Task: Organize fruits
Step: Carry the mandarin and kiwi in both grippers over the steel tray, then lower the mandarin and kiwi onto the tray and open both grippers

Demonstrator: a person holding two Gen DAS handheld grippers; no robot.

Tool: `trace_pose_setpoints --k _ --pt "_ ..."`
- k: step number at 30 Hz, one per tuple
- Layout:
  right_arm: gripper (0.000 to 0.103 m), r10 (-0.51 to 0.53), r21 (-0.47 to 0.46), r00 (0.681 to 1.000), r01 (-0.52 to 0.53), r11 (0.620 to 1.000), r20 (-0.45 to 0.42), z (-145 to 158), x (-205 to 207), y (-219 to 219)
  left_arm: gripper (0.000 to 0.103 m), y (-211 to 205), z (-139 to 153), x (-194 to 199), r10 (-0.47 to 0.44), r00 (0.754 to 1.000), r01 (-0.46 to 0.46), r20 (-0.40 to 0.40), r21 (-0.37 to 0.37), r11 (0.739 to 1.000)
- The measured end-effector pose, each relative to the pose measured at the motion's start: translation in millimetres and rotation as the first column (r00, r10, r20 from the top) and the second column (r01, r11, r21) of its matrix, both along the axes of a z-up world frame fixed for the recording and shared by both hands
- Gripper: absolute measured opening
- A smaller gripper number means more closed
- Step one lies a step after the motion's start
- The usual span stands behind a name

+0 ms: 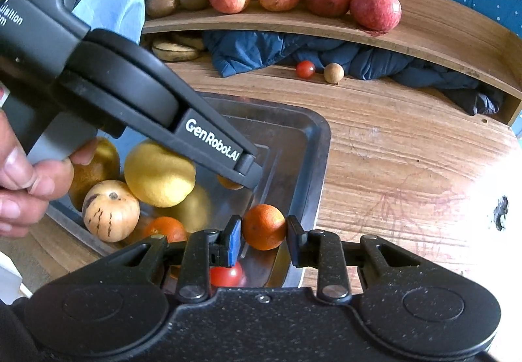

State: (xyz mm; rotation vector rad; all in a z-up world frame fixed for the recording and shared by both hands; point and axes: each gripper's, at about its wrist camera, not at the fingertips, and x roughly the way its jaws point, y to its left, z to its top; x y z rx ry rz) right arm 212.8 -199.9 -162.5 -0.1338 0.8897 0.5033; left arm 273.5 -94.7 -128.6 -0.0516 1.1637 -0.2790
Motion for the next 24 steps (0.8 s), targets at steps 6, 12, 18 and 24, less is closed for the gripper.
trace_pose_setpoints --k 6,12,18,24 --pt "0.031 0.001 -0.001 1.000 -0.001 1.000 -0.002 1 -5 -1 0.031 -4 2 -3 -0.011 1.000 0.011 -0.002 0.012 1.000" --pt "0.031 0.000 0.001 1.000 0.000 1.000 0.000 1 -11 -2 0.031 -9 1 -6 -0.020 1.000 0.020 -0.003 0.023 1.000" --pt "0.031 -0.001 0.001 1.000 0.001 1.000 0.002 2 -14 -3 0.031 -12 1 -8 -0.035 0.999 0.035 -0.007 0.029 0.999" --pt "0.031 -0.010 0.006 1.000 0.010 1.000 0.002 2 -15 -6 0.031 -13 1 -10 -0.042 0.999 0.042 -0.011 0.035 0.998"
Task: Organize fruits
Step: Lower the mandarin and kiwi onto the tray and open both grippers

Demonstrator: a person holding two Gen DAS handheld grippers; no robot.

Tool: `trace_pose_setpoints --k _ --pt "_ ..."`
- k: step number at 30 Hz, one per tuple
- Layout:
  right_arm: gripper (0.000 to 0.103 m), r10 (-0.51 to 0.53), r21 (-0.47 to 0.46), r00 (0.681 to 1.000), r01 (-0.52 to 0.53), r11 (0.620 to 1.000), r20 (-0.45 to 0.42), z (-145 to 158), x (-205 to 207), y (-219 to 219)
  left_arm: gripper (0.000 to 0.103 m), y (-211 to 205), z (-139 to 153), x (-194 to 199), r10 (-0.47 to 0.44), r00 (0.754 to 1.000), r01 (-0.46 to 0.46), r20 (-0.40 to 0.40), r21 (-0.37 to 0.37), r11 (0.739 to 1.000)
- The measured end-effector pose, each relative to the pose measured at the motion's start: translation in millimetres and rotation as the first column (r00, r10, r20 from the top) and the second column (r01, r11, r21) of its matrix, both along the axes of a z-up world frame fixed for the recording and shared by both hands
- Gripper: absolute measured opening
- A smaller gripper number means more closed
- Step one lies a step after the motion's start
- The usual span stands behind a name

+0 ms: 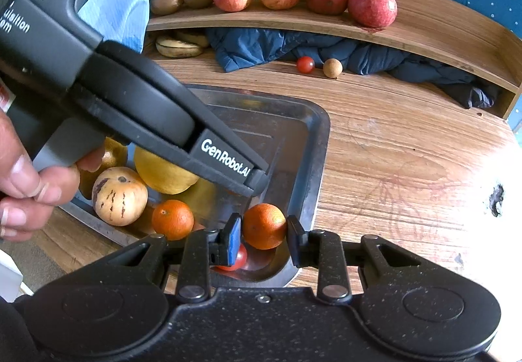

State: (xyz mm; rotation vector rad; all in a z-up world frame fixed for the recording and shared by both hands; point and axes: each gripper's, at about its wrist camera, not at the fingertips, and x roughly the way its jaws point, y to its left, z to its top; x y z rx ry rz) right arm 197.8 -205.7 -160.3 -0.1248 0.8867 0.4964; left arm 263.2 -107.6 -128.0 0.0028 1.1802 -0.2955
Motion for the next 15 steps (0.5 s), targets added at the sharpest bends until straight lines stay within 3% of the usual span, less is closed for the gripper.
trace_pose_setpoints --k 9,15 --pt "0.032 -0.017 0.005 1.000 0.017 1.000 0.008 3 -4 -4 0.033 2 2 -3 0.012 1.000 -0.012 -0.003 -0.001 1.000" --pt "0.043 -0.029 0.020 0.999 0.029 0.999 0.015 7 -10 -8 0.047 3 11 -9 0.024 0.999 -0.023 0.023 -0.009 1.000"
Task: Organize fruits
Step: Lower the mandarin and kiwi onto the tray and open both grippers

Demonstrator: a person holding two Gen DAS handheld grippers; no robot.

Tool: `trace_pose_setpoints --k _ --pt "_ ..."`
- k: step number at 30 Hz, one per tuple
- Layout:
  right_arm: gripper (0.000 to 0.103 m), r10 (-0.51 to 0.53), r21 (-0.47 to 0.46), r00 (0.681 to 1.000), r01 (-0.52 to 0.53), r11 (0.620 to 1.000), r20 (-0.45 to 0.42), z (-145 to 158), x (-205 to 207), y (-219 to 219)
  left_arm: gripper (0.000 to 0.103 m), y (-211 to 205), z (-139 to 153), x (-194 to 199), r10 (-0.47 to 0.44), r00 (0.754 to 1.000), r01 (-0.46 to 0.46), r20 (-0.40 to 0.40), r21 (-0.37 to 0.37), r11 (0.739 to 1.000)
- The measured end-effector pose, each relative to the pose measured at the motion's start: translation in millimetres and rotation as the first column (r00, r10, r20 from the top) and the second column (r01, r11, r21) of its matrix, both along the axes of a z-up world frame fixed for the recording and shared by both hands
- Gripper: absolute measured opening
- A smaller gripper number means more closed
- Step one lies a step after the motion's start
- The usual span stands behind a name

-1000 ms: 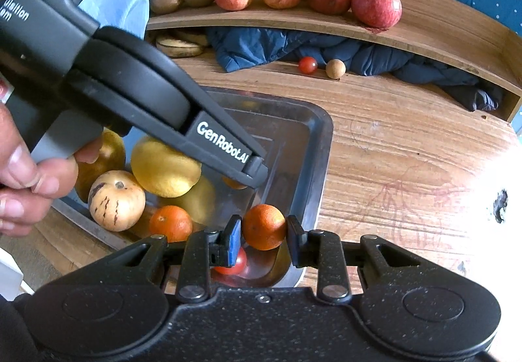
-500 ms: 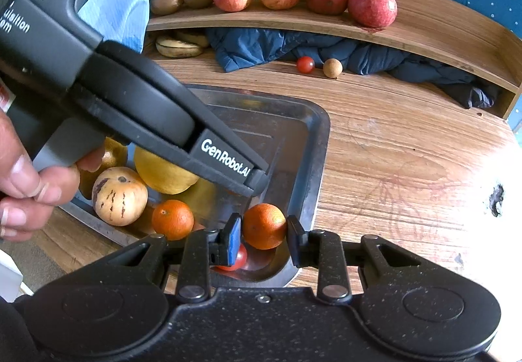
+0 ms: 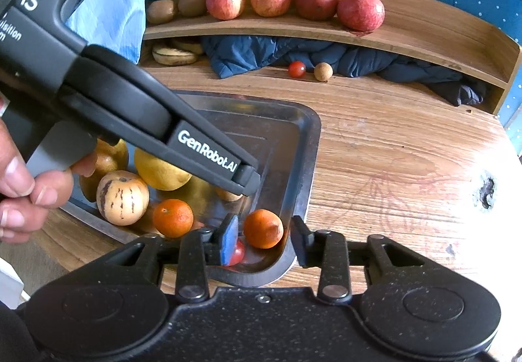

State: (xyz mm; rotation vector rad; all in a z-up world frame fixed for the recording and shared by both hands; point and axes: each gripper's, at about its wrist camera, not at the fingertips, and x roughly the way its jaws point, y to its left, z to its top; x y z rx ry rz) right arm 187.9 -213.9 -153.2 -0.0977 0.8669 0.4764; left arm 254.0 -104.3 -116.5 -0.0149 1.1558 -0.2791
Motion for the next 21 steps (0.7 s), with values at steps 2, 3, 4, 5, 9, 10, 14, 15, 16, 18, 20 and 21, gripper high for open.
trace_pose_setpoints --k 2,3,4,5,9,10,14,15,16,18,20,21 --pt "0.046 -0.004 0.006 1.000 0.004 1.000 0.001 1 -3 -1 0.052 1 5 -3 0.002 1.000 -0.002 0.013 -0.005 1.000" --pt "0.048 -0.005 0.009 1.000 0.005 1.000 0.000 2 -5 -2 0.054 1 7 -4 0.004 1.000 -0.004 0.020 -0.008 1.000" --pt "0.052 -0.007 0.013 1.000 0.007 1.000 0.001 3 -6 -3 0.059 1 10 -6 0.005 1.000 -0.005 0.029 -0.010 1.000" --pt "0.054 -0.008 0.017 1.000 0.008 1.000 0.003 4 -8 -4 0.064 2 13 -8 0.008 0.999 -0.007 0.038 -0.011 1.000" --pt "0.067 -0.014 0.031 1.000 0.013 0.999 0.014 8 -12 -7 0.082 5 24 -17 0.022 0.997 -0.021 0.074 -0.014 1.000" --pt "0.071 -0.014 0.034 1.000 0.013 0.999 0.017 9 -13 -8 0.088 7 27 -20 0.030 0.996 -0.030 0.082 -0.008 1.000" --pt "0.084 -0.007 0.050 1.000 0.006 0.999 0.025 14 -17 -9 0.096 15 35 -30 0.068 0.992 -0.069 0.104 0.008 0.998" --pt "0.086 -0.003 0.056 1.000 0.001 0.998 0.025 15 -18 -10 0.097 18 37 -32 0.083 0.991 -0.085 0.108 0.010 0.996" --pt "0.090 0.002 0.062 1.000 -0.004 0.998 0.025 16 -19 -10 0.099 22 39 -35 0.095 0.989 -0.097 0.112 0.011 0.995" --pt "0.094 0.016 0.073 1.000 -0.018 0.997 0.023 17 -21 -9 0.100 31 43 -41 0.113 0.988 -0.115 0.109 0.014 0.993" --pt "0.099 0.036 0.080 0.999 -0.038 0.996 0.022 19 -23 -8 0.102 42 45 -49 0.134 0.986 -0.136 0.097 0.022 0.990" --pt "0.100 0.044 0.082 0.999 -0.046 0.996 0.020 19 -25 -6 0.102 47 46 -53 0.144 0.986 -0.147 0.087 0.028 0.989"
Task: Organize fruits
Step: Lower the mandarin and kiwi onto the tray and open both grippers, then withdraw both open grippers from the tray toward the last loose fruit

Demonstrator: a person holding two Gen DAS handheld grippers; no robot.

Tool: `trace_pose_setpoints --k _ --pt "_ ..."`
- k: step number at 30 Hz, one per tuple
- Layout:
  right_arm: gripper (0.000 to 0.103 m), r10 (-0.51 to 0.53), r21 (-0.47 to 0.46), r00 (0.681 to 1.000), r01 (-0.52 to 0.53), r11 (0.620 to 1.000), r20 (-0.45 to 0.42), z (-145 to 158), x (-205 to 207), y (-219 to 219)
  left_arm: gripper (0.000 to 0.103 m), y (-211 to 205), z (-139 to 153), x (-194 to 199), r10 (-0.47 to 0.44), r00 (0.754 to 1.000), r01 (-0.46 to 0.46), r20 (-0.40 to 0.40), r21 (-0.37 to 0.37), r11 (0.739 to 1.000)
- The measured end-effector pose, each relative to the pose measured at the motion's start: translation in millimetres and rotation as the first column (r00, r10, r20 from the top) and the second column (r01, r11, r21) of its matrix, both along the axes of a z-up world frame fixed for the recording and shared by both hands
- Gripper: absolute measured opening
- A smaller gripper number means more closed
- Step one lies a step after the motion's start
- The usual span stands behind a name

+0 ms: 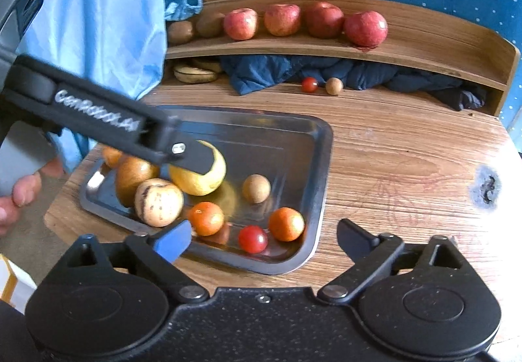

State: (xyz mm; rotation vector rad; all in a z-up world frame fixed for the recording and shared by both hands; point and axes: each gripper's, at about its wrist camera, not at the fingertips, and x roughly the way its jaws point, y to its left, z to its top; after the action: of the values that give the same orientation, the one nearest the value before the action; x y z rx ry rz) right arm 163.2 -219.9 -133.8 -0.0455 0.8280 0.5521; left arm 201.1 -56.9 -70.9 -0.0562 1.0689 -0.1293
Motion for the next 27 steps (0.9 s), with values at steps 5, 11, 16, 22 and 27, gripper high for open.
trace_pose_setpoints --k 5,11,16,22,27 --pt "0.102 0.046 0.000 0.998 -0.046 0.999 -0.030 0 -2 7 0.102 31 -3 -22 0.057 0.995 -0.056 -0.077 0.005 0.998" --pt "0.102 0.085 -0.031 0.994 -0.088 0.996 -0.073 -6 -3 18 0.103 54 -16 -47 0.093 0.980 -0.080 -0.174 0.083 0.993" --pt "0.102 0.099 -0.035 0.991 -0.103 0.994 -0.090 -9 -4 26 0.103 61 -23 -59 0.125 0.966 -0.097 -0.225 0.132 0.986" --pt "0.102 0.091 -0.033 0.991 -0.094 0.995 -0.098 -11 5 28 0.103 68 -28 -53 0.135 0.957 -0.102 -0.256 0.139 0.985" --pt "0.102 0.076 -0.019 0.992 -0.078 0.997 -0.098 -9 20 27 0.103 72 -24 -36 0.129 0.961 -0.093 -0.246 0.153 0.984"
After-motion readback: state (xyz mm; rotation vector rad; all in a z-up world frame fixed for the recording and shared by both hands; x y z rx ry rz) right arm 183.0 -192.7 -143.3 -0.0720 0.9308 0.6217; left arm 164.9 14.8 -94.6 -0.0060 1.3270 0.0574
